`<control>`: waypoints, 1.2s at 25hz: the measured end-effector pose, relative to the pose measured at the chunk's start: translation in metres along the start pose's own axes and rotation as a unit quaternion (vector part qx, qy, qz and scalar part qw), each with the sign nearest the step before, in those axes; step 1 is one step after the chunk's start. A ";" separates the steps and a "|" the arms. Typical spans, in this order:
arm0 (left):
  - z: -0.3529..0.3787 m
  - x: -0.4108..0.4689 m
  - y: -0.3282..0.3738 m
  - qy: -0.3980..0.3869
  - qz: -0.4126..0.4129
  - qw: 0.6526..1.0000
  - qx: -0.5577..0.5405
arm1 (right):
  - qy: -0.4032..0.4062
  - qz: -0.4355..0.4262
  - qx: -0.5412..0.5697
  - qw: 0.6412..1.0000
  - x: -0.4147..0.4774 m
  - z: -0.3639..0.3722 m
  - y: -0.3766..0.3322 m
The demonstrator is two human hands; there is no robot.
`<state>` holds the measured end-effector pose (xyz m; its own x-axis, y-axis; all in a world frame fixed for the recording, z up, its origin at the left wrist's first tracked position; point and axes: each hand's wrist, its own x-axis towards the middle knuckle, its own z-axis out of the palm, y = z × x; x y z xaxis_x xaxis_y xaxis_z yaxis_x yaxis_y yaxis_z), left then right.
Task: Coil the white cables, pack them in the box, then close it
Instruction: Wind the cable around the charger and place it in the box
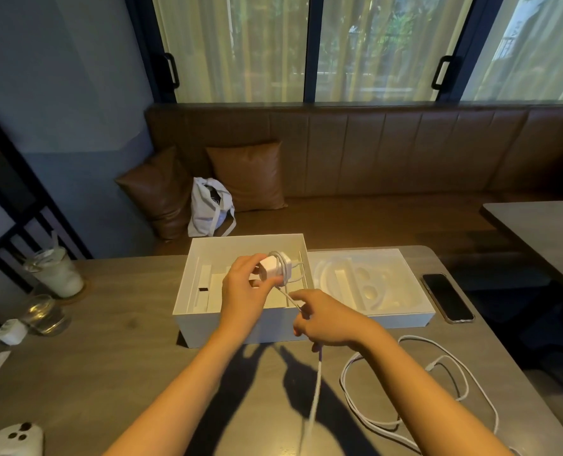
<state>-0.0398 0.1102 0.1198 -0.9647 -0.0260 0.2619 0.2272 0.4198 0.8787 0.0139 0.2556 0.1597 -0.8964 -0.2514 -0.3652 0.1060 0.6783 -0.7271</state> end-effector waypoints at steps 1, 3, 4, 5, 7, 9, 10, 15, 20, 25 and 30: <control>-0.001 0.001 -0.005 -0.020 0.037 0.998 0.049 | -0.006 0.013 0.006 1.000 -0.001 -0.005 0.000; -0.005 0.002 -0.011 -0.068 0.103 0.983 0.135 | -0.022 0.031 -0.027 0.999 -0.002 -0.015 0.000; -0.008 0.003 -0.012 -0.091 0.125 0.974 0.163 | -0.026 0.027 -0.076 0.996 -0.002 -0.019 0.000; -0.012 0.004 -0.013 -0.119 0.138 0.966 0.184 | -0.021 0.011 -0.143 0.989 -0.001 -0.021 0.000; -0.018 0.008 -0.009 -0.200 0.154 0.941 0.226 | 0.014 -0.063 -0.310 0.949 0.000 -0.021 0.000; -0.021 0.011 -0.003 -0.298 0.163 0.894 0.292 | 0.058 -0.170 -0.471 0.864 0.006 -0.023 0.002; -0.021 0.009 -0.001 -0.345 0.145 0.877 0.301 | 0.069 -0.222 -0.514 0.826 0.011 -0.026 0.005; -0.030 0.000 0.004 -0.446 0.008 0.895 0.031 | 0.105 -0.314 -0.400 0.855 0.031 -0.039 0.032; -0.029 -0.014 0.016 -0.313 -0.145 0.893 -0.289 | 0.112 -0.225 0.062 0.966 0.027 -0.011 0.040; -0.010 -0.006 0.010 -0.057 -0.214 0.902 -0.371 | 0.079 -0.121 0.319 0.937 0.014 0.025 0.030; 0.000 -0.007 0.005 -0.015 -0.178 0.954 -0.241 | 0.000 -0.118 0.434 0.893 -0.002 0.017 0.028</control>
<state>-0.0318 0.1122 0.1225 -0.9940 -0.0593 -0.0923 -0.0876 -0.0771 0.9932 0.0258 0.2636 0.1298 -0.9381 -0.3159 -0.1422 0.2077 -0.1844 -0.9607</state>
